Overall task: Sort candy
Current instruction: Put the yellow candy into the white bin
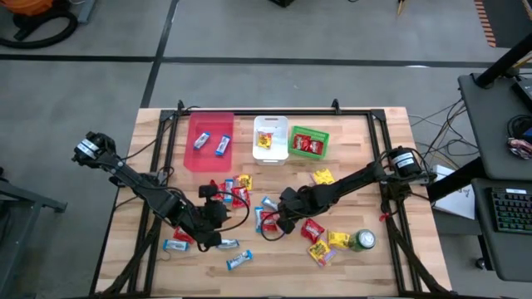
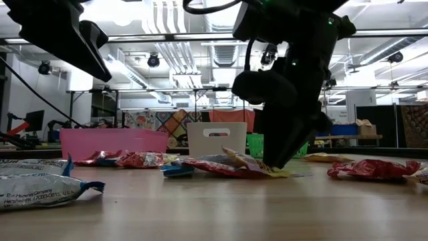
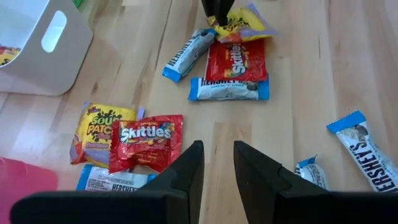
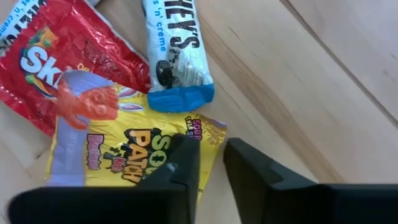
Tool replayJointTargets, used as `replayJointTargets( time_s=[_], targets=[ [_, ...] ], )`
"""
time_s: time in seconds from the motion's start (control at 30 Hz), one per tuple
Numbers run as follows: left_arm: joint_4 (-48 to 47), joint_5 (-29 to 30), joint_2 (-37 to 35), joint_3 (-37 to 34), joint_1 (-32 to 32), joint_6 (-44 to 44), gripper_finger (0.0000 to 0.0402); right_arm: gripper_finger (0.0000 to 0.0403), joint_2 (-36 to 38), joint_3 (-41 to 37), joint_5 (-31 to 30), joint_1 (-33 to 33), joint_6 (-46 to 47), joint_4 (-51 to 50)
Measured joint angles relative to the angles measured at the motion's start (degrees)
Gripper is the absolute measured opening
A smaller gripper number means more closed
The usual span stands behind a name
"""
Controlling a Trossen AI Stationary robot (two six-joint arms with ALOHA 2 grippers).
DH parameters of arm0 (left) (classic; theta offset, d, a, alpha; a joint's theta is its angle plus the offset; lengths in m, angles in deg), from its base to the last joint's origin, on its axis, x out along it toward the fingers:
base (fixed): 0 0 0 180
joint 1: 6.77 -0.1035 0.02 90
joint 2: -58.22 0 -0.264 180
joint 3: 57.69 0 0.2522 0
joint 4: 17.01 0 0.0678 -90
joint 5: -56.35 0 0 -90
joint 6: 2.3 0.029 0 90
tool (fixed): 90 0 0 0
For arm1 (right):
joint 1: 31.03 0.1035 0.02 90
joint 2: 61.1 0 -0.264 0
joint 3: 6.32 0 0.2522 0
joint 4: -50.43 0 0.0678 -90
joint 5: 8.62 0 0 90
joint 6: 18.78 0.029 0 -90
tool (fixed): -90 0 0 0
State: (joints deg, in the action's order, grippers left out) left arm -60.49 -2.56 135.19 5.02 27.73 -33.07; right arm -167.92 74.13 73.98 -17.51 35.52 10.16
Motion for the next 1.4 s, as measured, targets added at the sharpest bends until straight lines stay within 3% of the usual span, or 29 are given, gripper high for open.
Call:
replayJointTargets(
  time_s=[0.13, 0.23, 0.73, 1.4],
  targets=[
    [0.4, 0.0, 0.0, 0.0, 0.0, 0.0, 0.0072, 0.0021, 0.0, -0.3, -0.4, 0.0, -2.3, 0.1],
    [0.4, 0.0, 0.0, 0.0, 0.0, 0.0, 0.0072, 0.0010, 0.3, -0.3, -0.5, 0.0, -4.3, 0.0],
    [1.0, 0.1, 0.0, 0.0, 0.0, -0.3, 0.0072, 0.0008, 7.7, 0.5, -1.7, 0.0, -11.0, -0.2],
    [5.3, 2.5, 0.0, 0.0, 0.0, 0.5, 0.0072, 0.0009, 8.0, 0.5, 1.9, -0.2, -22.1, -0.4]
  ],
)
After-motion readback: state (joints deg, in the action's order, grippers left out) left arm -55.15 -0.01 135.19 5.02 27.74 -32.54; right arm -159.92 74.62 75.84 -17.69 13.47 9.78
